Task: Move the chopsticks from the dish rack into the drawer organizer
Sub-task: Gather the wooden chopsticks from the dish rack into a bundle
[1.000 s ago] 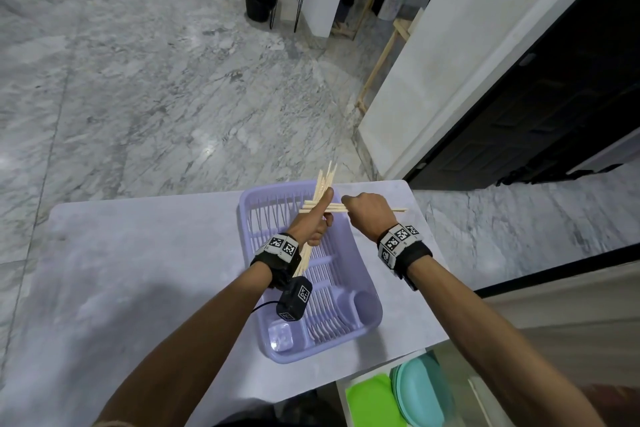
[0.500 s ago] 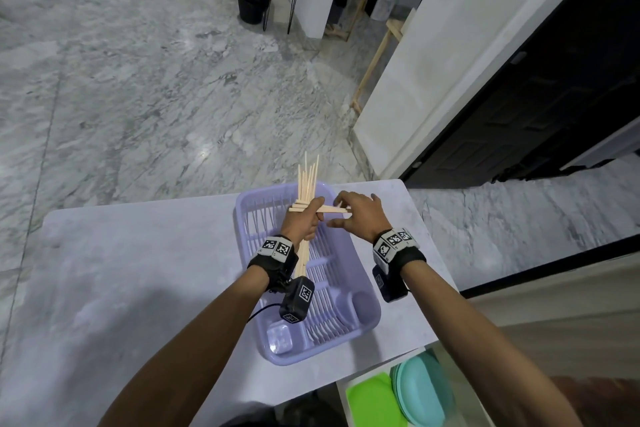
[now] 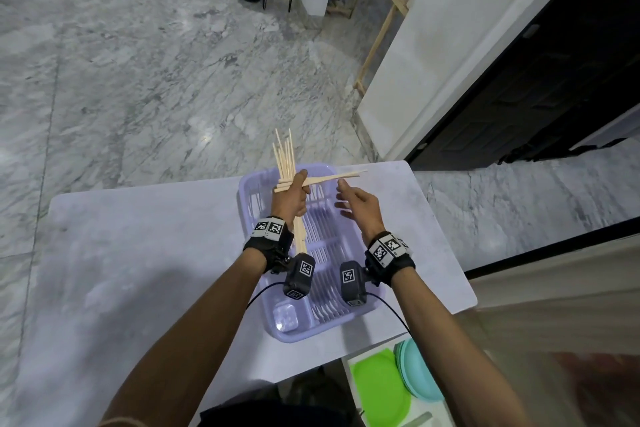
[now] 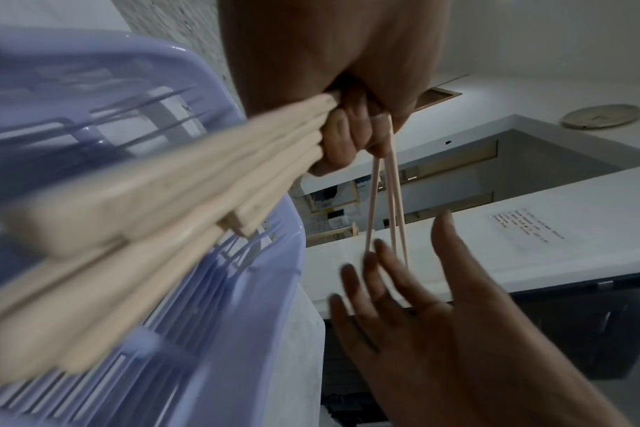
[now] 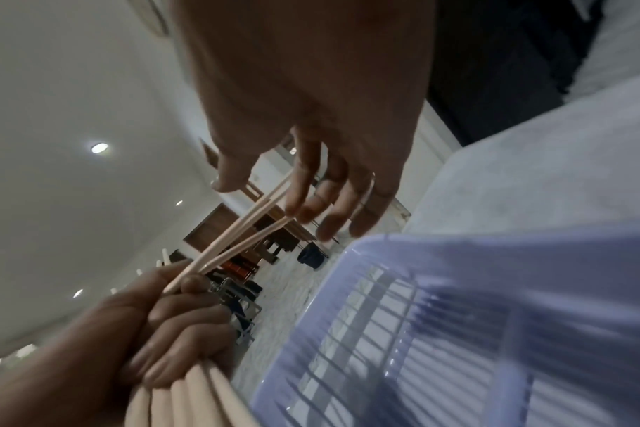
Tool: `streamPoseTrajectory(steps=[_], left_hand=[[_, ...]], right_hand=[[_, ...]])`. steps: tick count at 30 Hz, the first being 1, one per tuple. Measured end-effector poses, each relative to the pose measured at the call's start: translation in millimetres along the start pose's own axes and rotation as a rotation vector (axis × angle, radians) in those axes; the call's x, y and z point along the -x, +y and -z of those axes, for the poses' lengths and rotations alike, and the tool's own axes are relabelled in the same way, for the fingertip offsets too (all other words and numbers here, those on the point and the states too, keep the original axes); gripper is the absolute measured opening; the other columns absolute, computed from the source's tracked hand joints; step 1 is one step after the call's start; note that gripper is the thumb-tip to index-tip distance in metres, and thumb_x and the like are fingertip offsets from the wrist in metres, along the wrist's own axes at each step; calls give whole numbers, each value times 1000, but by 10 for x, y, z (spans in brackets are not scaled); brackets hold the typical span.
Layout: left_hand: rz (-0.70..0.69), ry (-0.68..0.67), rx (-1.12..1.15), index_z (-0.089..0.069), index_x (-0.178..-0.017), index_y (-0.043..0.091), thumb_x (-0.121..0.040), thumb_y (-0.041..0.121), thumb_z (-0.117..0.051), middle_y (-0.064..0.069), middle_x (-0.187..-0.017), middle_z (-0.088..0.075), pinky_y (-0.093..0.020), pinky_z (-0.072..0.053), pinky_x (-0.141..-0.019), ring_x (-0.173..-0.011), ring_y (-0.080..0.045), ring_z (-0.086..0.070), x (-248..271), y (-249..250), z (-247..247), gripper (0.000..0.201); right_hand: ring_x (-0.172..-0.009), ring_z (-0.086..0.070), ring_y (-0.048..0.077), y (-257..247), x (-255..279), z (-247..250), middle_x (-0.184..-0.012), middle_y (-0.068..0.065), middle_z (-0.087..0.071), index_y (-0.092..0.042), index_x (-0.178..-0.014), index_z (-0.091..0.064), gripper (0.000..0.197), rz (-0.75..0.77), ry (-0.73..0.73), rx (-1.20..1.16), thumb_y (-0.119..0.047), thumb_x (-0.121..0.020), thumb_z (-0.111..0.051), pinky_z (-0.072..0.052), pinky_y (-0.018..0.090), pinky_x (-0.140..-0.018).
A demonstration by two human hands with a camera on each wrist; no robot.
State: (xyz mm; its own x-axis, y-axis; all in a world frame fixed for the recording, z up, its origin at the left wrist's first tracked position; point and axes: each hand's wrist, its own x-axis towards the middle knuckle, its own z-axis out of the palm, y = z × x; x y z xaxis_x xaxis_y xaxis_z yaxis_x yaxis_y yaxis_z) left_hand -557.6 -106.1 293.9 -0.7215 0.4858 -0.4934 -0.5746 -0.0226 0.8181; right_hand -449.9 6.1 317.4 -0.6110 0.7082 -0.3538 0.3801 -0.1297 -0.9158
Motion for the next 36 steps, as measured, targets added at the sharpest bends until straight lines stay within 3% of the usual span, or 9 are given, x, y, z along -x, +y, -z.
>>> streamPoseTrajectory(steps=[3,7,10,12,14,17,25,29,36], left_hand=[[6,-63,-46,-54,-66,14,-92,41,-60,6,-43,-31,-20,-20,-40,-36,-10,-23,69,-63,-29,38],[1,-132,-105,-55,-68,13,-93,44,-59,5,-43,-30,-19,-19,-39,-36,-10,-22,165,-118,-52,40],[-5,-163,-173,-55,-66,12,-90,47,-61,3,-44,-32,-18,-19,-39,-37,-12,-24,227,-111,-80,43],[-14,-205,-251,-56,-63,12,-86,48,-66,3,-42,-34,-19,-20,-40,-35,-12,-25,262,-146,-79,44],[-8,-262,-338,-57,-65,14,-83,40,-73,5,-40,-36,-19,-22,-41,-33,-10,-27,292,-204,-57,36],[14,-287,-449,-54,-72,12,-83,18,-75,1,-47,-39,-19,-27,-39,-32,-8,-30,248,-270,-6,24],[14,-239,-487,-46,-70,12,-85,10,-70,-2,-52,-35,-17,-27,-37,-34,-10,-31,117,-201,-108,28],[-11,-229,-535,-49,-72,10,-86,13,-67,-3,-54,-40,-20,-31,-40,-39,-14,-39,101,-143,-253,23],[5,-257,-657,-51,-69,9,-84,9,-65,-5,-58,-47,-26,-39,-47,-51,-20,-47,172,-214,-461,21]], right_hand=[[-104,-68,21,42,-53,-104,-113,4,-71,-12,-111,-68,44,-116,-124,-203,-50,-93,-54,-54,35,-91],[-102,-66,21,-5,-200,-124,-115,9,-67,-1,-124,-53,42,-264,-174,-607,-34,-104,-39,-52,33,-89],[-76,-72,25,-88,-223,-129,-80,11,-70,-4,-95,-54,30,-367,-82,-927,-21,-106,-32,-49,39,-88],[-51,-60,19,-203,-232,-95,-51,5,-53,-10,-75,-46,36,-354,-49,-1081,-17,-106,-31,-47,39,-90],[-34,-39,13,-296,-312,-10,-41,0,-35,-13,-71,-39,37,-317,-38,-1134,-18,-106,-30,-50,28,-64],[-31,-18,8,-420,-430,140,-39,-6,-24,-16,-73,-38,36,-196,-16,-921,-31,-105,-33,-22,19,-33],[-42,-23,9,-583,-218,47,-51,-7,-24,-4,-109,-67,66,-43,83,-38,-59,-74,-73,-23,21,-41],[-40,-38,5,-521,-34,-111,-50,-7,-39,-12,-73,-57,40,-51,-70,226,-48,-80,-73,-33,19,-47],[-49,-41,18,-433,-103,-258,-55,5,-45,-12,-62,-48,44,-32,-40,344,-41,-92,-61,-34,26,-51]])
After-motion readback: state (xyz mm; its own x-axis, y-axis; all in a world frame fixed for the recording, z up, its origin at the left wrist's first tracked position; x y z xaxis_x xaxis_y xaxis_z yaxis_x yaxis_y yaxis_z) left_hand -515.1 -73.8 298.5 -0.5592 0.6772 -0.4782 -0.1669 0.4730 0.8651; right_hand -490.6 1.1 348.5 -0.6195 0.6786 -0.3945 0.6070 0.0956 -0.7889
